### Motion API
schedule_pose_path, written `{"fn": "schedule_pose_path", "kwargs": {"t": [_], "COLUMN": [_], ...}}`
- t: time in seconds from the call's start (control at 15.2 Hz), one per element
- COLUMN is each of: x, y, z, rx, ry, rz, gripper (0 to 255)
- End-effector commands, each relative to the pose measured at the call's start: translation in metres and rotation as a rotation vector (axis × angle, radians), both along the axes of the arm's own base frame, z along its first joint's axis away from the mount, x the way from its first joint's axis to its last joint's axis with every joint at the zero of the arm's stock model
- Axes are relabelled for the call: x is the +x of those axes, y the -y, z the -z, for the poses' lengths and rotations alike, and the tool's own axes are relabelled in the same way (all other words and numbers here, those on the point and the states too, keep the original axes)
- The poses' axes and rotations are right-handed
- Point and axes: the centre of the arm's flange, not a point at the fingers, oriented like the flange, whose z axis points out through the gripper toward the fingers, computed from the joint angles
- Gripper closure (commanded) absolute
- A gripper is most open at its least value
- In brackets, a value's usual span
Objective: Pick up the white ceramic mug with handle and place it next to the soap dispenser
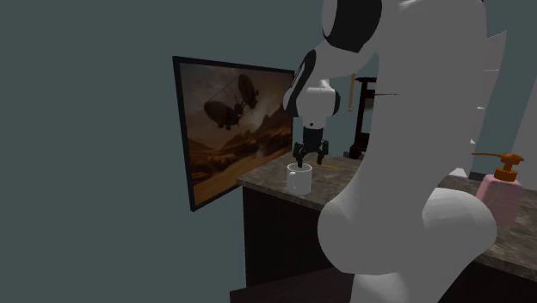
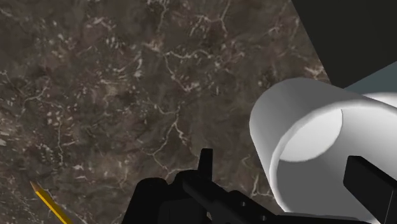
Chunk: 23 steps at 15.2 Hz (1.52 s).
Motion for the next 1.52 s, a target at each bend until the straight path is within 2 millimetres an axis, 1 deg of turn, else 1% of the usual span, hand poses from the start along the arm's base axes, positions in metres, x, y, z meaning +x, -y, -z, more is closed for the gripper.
{"fn": "schedule_pose_path", "kwargs": {"t": [0.0,0.2,0.26,0.79,0.86,1.45], "x": [0.002,0.002,0.003,0.003,0.003,0.003], "y": [0.0,0.0,0.0,0.0,0.0,0.0], "z": [0.01,0.026,0.034,0.034,0.034,0.034], "rx": [0.0,0.0,0.0,0.0,0.0,0.0], "ry": [0.0,0.0,0.0,0.0,0.0,0.0], "rz": [0.0,0.0,0.0,0.0,0.0,0.0], "gripper": [0,0,0,0,255,255]}}
